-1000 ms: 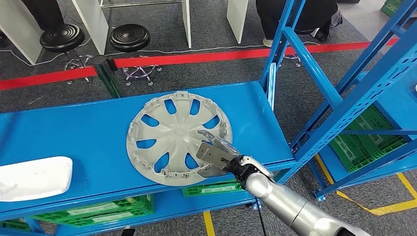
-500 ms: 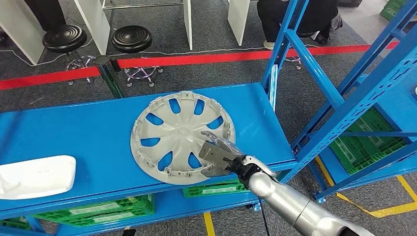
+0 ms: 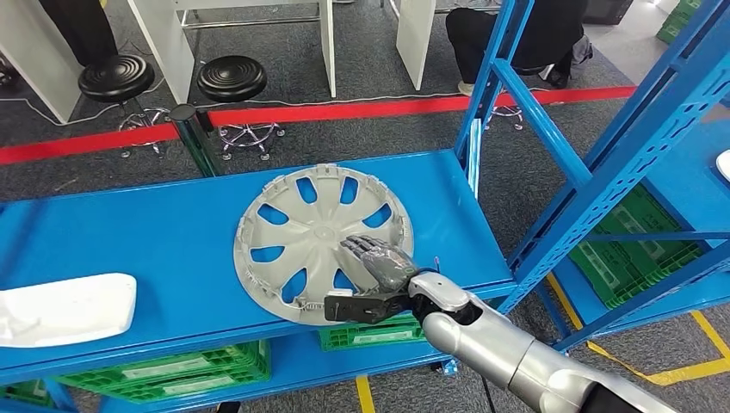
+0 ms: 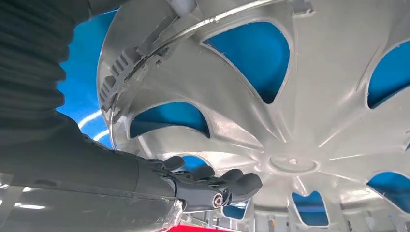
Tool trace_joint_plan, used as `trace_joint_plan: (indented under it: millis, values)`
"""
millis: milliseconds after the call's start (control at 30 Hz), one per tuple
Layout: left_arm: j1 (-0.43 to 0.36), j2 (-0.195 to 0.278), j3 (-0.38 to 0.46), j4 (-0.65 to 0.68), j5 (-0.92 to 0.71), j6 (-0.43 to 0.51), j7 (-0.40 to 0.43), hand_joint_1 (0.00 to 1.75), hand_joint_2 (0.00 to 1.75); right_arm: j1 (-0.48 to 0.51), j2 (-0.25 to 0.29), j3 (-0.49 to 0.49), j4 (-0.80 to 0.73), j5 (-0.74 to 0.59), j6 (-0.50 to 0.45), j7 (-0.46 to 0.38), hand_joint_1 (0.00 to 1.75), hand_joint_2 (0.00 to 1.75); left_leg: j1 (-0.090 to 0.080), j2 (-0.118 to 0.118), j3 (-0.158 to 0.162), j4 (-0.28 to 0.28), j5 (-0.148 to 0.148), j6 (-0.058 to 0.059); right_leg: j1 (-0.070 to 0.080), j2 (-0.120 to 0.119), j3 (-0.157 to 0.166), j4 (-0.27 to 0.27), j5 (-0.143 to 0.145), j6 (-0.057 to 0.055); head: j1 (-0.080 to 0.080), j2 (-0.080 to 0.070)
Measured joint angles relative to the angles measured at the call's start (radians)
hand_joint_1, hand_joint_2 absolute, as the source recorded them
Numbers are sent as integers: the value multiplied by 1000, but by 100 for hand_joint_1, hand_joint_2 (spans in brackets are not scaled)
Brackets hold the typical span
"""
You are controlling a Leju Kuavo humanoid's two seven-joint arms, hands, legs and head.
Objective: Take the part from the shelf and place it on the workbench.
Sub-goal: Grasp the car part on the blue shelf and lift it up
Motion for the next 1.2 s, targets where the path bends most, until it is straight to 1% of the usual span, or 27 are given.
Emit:
trace_joint_plan:
  millis: [133,167,267,300,567,967,1133,1200]
  values:
    - [-1,0,0,0,8,1,0,0,0,-1,0,-3,7,-9,1,0,0,175,0,-3,12,-2,-3,0,1,-1,14,0,-5,1,0,0]
    - [-3,0,0,0,10,1,-1,0,0,-3,0,-5,7,-11,2,0,13,175,1,-3,12,-2,-3,0,1,-1,14,0,-3,1,0,0]
    - [-13,2,0,-1,13,2,-3,0,0,-9,-1,-7,3,-14,5,0,144,175,2,-4,8,-3,0,0,3,-2,10,-1,3,3,0,0]
    - [-16,2,0,-1,14,2,-4,0,0,-9,-2,-7,2,-19,2,0,175,175,3,-4,6,-2,1,-1,3,-2,9,-2,3,3,0,0]
    - [-7,6,0,0,24,2,-9,0,0,23,-28,-15,-4,-79,-73,-12,175,175,3,-7,5,-2,-1,0,4,-6,8,-2,1,2,-1,0]
    - [8,6,0,0,30,3,-12,0,0,49,-60,-38,-22,-108,-106,-7,175,175,1,-5,3,-2,-3,1,1,-8,9,-3,0,1,1,0]
    - [13,7,0,1,40,5,-16,0,0,77,-90,-68,-62,-139,-123,6,175,175,-1,-4,2,-2,-3,1,0,-8,8,-4,0,1,1,0]
    - [15,8,0,2,44,6,-18,0,0,90,-107,-83,-87,-159,-144,11,175,175,-1,-3,1,-2,-4,2,0,-8,8,-4,0,1,1,0]
